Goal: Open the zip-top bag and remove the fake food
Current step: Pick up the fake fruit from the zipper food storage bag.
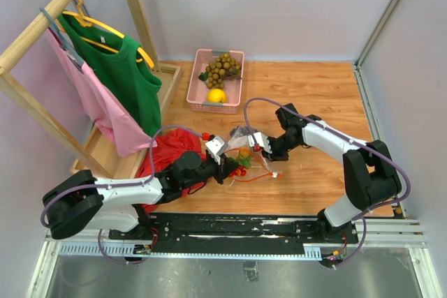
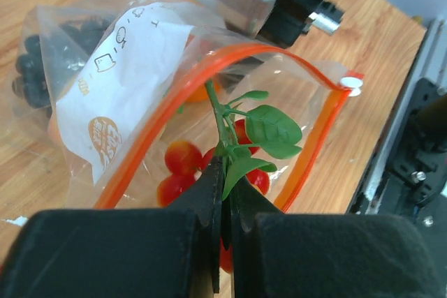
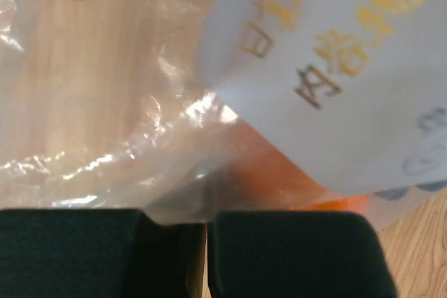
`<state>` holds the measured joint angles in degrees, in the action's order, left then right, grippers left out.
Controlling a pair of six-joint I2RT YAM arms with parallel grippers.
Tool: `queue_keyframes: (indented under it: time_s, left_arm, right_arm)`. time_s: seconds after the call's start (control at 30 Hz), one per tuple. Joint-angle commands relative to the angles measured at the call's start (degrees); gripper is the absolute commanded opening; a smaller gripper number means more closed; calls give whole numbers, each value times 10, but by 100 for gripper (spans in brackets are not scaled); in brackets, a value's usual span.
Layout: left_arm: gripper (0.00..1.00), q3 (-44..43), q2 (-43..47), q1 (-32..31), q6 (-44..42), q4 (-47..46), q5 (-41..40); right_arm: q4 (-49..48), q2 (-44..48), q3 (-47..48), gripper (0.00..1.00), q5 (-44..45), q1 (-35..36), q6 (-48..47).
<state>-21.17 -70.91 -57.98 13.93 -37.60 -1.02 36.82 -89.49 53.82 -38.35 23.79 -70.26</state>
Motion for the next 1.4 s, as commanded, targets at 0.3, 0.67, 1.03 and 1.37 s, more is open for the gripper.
queue_keyframes:
  time_s: [0.3,0.67,1.03,1.37]
  left_arm:
    - [0,31,93,-1,87,-41,39]
    - [0,39,139,32,135,-76,68]
    - [0,-19,160,101,236,-6,60]
    - [0,-86,158,161,327,105,31]
  right_arm:
    - [4,-2,21,2,-17,-24,26]
    - [6,1,25,3,-26,-25,33]
    - [13,18,38,14,-65,-41,48]
    - [18,45,31,30,-99,-55,47]
